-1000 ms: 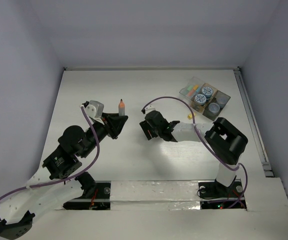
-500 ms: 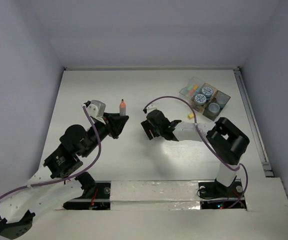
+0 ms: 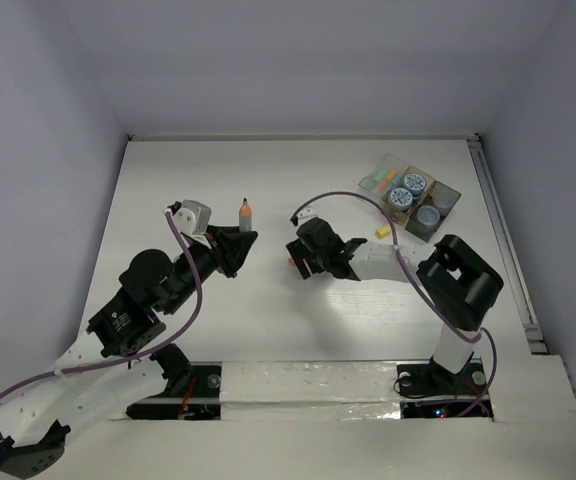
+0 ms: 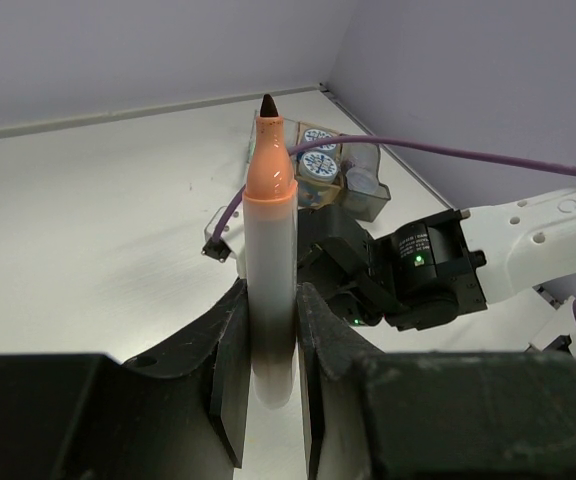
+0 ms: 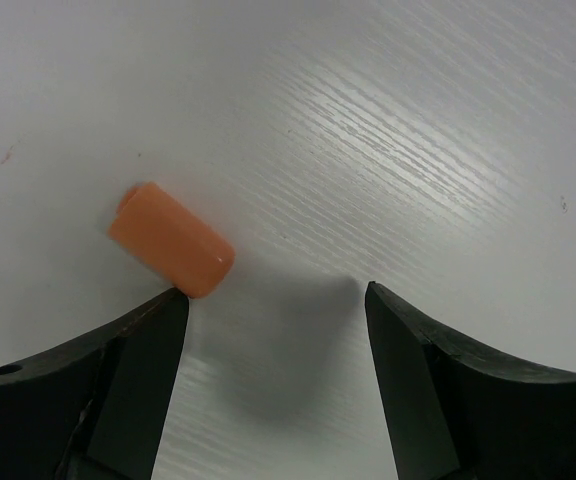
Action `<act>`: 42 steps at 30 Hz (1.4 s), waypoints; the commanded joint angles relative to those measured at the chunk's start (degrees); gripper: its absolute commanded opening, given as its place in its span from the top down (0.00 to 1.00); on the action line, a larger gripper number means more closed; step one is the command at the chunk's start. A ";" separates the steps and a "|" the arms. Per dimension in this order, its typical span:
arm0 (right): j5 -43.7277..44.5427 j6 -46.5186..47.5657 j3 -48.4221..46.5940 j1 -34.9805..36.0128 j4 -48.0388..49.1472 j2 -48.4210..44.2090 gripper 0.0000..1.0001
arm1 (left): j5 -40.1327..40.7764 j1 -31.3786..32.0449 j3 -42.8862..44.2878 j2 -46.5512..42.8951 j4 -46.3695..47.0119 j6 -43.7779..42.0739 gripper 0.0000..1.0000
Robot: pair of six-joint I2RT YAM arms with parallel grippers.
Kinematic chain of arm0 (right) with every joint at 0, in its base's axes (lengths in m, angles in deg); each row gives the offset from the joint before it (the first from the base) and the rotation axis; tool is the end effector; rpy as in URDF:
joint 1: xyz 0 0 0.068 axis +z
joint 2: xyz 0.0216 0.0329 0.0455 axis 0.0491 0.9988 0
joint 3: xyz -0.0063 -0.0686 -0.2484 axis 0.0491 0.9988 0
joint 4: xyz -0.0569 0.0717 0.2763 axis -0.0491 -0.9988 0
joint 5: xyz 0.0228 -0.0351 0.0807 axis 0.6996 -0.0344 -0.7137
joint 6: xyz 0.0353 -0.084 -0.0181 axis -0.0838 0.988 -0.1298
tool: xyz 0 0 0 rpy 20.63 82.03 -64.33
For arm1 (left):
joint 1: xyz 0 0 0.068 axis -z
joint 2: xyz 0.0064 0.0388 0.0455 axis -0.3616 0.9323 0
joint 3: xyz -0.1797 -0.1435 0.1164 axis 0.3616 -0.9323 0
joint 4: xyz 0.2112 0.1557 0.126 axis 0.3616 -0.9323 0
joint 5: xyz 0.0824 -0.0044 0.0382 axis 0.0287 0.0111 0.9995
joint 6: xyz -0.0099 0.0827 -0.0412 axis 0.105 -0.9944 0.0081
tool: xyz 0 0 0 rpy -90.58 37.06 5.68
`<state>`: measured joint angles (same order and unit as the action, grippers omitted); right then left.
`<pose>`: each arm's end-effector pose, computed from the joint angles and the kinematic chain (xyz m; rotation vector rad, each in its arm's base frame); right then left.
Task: Sort the stationery into containers
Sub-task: Close the pen cap on the pen.
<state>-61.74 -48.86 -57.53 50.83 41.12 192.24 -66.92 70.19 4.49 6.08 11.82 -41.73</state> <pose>0.2963 0.2914 0.0879 -0.6892 2.2756 0.0891 0.1568 -0.1630 0.3945 0.3427 1.4319 -0.7885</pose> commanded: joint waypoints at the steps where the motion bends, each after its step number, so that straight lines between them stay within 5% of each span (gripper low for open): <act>1: 0.87 0.78 0.19 -1.08 -1.58 0.27 0.23 | -0.52 -0.30 1.80 0.17 2.30 -0.43 1.00; 15: -1.94 0.87 -3.33 -3.71 -0.87 2.64 0.24 | -0.69 -0.30 1.80 0.17 2.30 -0.51 1.00; 25: 0.43 -2.91 -4.12 -3.71 -9.65 -5.52 0.29 | -0.87 -0.30 1.88 -0.09 2.30 -0.51 1.00; 33: -9.38 -4.40 -7.55 -3.71 -9.75 -7.55 0.39 | -0.35 -0.30 1.80 -0.88 2.21 -0.34 1.00; 42: -15.91 -5.81 -16.51 -3.18 -12.21 2.46 0.34 | 0.89 -0.30 1.97 -1.15 1.77 -0.16 1.00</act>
<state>-74.50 -53.82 -71.06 47.15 30.65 191.91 -66.77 70.19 4.49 5.78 11.76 -41.71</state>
